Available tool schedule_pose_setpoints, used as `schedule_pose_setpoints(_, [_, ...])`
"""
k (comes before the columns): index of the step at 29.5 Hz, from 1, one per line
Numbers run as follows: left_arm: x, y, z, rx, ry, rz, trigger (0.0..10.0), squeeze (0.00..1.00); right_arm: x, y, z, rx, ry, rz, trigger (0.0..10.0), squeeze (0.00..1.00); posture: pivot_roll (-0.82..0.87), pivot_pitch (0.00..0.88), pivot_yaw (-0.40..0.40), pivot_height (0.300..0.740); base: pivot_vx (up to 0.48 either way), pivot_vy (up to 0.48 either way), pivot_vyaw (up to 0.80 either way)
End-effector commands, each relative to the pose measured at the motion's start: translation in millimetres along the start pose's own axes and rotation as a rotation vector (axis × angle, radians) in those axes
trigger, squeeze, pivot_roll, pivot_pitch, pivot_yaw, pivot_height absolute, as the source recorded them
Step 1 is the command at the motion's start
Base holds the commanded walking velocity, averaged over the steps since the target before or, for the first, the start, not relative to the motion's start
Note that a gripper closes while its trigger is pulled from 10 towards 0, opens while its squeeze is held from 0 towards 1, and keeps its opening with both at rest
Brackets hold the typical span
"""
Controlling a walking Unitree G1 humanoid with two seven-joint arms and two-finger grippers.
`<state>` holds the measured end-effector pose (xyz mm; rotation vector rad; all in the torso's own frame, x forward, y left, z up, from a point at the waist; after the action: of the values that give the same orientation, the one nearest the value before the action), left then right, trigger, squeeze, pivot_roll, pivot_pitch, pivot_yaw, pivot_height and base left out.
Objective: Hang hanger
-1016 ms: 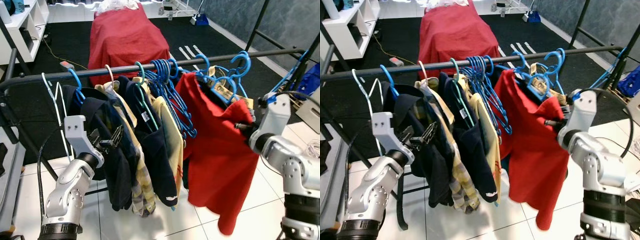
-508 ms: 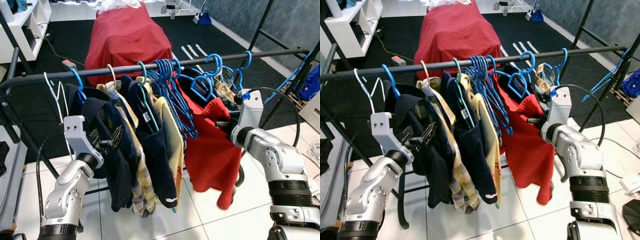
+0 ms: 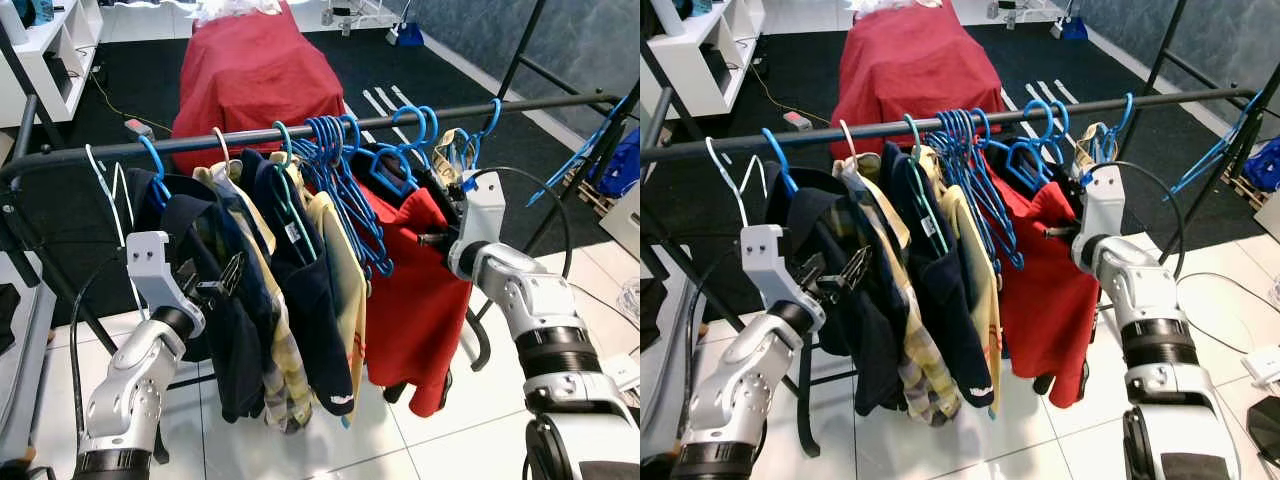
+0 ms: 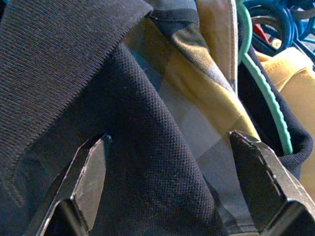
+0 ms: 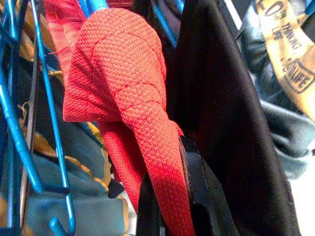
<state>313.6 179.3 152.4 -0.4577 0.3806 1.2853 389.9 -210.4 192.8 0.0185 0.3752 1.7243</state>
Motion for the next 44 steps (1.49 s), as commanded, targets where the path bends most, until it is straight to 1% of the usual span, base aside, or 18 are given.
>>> schedule_pose_setpoints(1, [3.5,3.9,2,0.007,-0.01,0.011,10.0,0.0,-1.9,-4.2,5,-0.032,0.012,-0.007,10.0,0.0,-0.04,0.141,-0.005,0.74,0.0,0.0,0.0])
schedule_pose_setpoints(4, [7.4,7.2,6,-0.01,-0.008,0.027,10.0,0.0,-1.0,-8.5,7,-0.04,0.013,-0.01,10.0,0.0,-0.01,0.15,-0.003,0.74,0.0,0.0,0.0])
schedule_pose_setpoints(5, [11.5,11.0,10,-0.031,-0.01,0.054,10.0,0.0,-0.8,-10.6,9,-0.044,0.014,-0.014,10.0,0.0,0.0,0.156,0.002,0.74,0.0,0.0,0.0])
schedule_pose_setpoints(7, [11.5,11.0,10,-0.031,-0.01,0.054,10.0,0.0,-0.8,-10.6,9,-0.044,0.014,-0.014,10.0,0.0,0.0,0.156,0.002,0.74,0.0,0.0,0.0])
schedule_pose_setpoints(9, [16.5,16.3,14,-0.06,-0.014,0.093,10.0,0.0,-1.1,-12.6,10,-0.045,0.02,-0.019,10.0,0.0,0.02,0.161,0.007,0.74,0.0,0.0,0.0])
schedule_pose_setpoints(12, [18.6,18.6,16,-0.072,-0.017,0.107,10.0,0.0,-1.1,-13.9,9,-0.045,0.025,-0.022,10.0,0.0,0.02,0.162,0.007,0.74,0.0,0.0,0.0])
schedule_pose_setpoints(18, [23.1,27.8,23,-0.096,-0.039,0.142,10.0,0.0,1.3,-18.0,-3,-0.018,0.018,-0.019,10.0,0.0,0.05,0.164,0.009,0.74,0.0,0.0,0.0])
schedule_pose_setpoints(19, [25.7,32.0,25,-0.109,-0.042,0.163,10.0,0.0,3.9,-18.9,-9,-0.014,0.008,-0.009,10.0,1.0,0.06,0.154,-0.002,0.74,0.0,0.0,0.0])
schedule_pose_setpoints(24, [27.6,35.3,26,-0.122,-0.041,0.183,10.0,0.0,7.0,-19.0,-14,-0.017,-0.008,0.005,10.0,1.0,0.06,0.15,-0.01,0.74,0.0,0.0,0.0])
schedule_pose_setpoints(25, [28.8,39.4,25,-0.142,-0.028,0.215,10.0,0.0,14.3,-16.3,-20,-0.042,-0.044,0.041,10.0,1.0,0.05,0.14,-0.036,0.74,0.0,0.0,0.0])
schedule_pose_setpoints(29, [28.0,41.7,23,-0.152,-0.011,0.233,10.0,0.0,21.5,-11.5,-24,-0.081,-0.072,0.069,10.0,1.0,0.04,0.138,-0.05,0.74,0.0,0.0,0.0])
schedule_pose_setpoints(30, [24.2,46.2,20,-0.159,-0.002,0.24,10.0,0.0,37.4,5.4,-32,-0.169,-0.102,0.128,10.0,1.0,0.03,0.135,-0.076,0.74,0.0,0.0,0.0])
schedule_pose_setpoints(31, [24.2,46.2,20,-0.159,-0.002,0.24,10.0,0.0,37.4,5.4,-32,-0.169,-0.102,0.128,10.0,1.0,0.03,0.135,-0.076,0.74,0.0,0.0,0.0])
schedule_pose_setpoints(33, [20.9,48.7,18,-0.162,0.003,0.241,10.0,0.0,47.5,21.0,-36,-0.228,-0.126,0.177,10.0,1.0,0.02,0.13,-0.09,0.74,0.0,0.0,0.0])
schedule_pose_setpoints(35, [18.9,51.1,17,-0.164,0.005,0.24,10.0,0.0,54.3,35.2,-42,-0.263,-0.124,0.217,10.0,1.0,0.01,0.125,-0.096,0.74,0.0,0.0,0.0])
schedule_pose_setpoints(36, [15.3,54.4,16,-0.167,0.0,0.23,10.0,0.0,56.9,49.0,-46,-0.303,-0.069,0.233,10.0,0.0,0.0,0.118,-0.103,0.74,0.0,0.0,0.0])
schedule_pose_setpoints(39, [12.4,55.6,15,-0.176,-0.004,0.228,10.0,0.0,53.4,54.4,-49,-0.304,-0.053,0.217,10.0,0.0,-0.01,0.105,-0.111,0.74,0.0,0.0,0.0])
schedule_pose_setpoints(44, [11.7,55.8,15,-0.18,-0.005,0.229,10.0,0.0,51.6,55.3,-50,-0.3,-0.053,0.208,10.0,0.0,-0.01,0.105,-0.111,0.74,0.0,0.0,0.0])
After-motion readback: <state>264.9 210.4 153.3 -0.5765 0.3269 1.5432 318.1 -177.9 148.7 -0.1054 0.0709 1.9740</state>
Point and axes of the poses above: a point about 5 cm out from each wrist's last joint towards the gripper, its own y axis pointing back from the gripper into the wrist, its own z axis along the axis of the wrist's last joint, x = y × z, the point moved 1 cm from there along -y, pointing out of the wrist towards the gripper, and after that the axes turned 13 degrees about y, right-handed, at the moved point
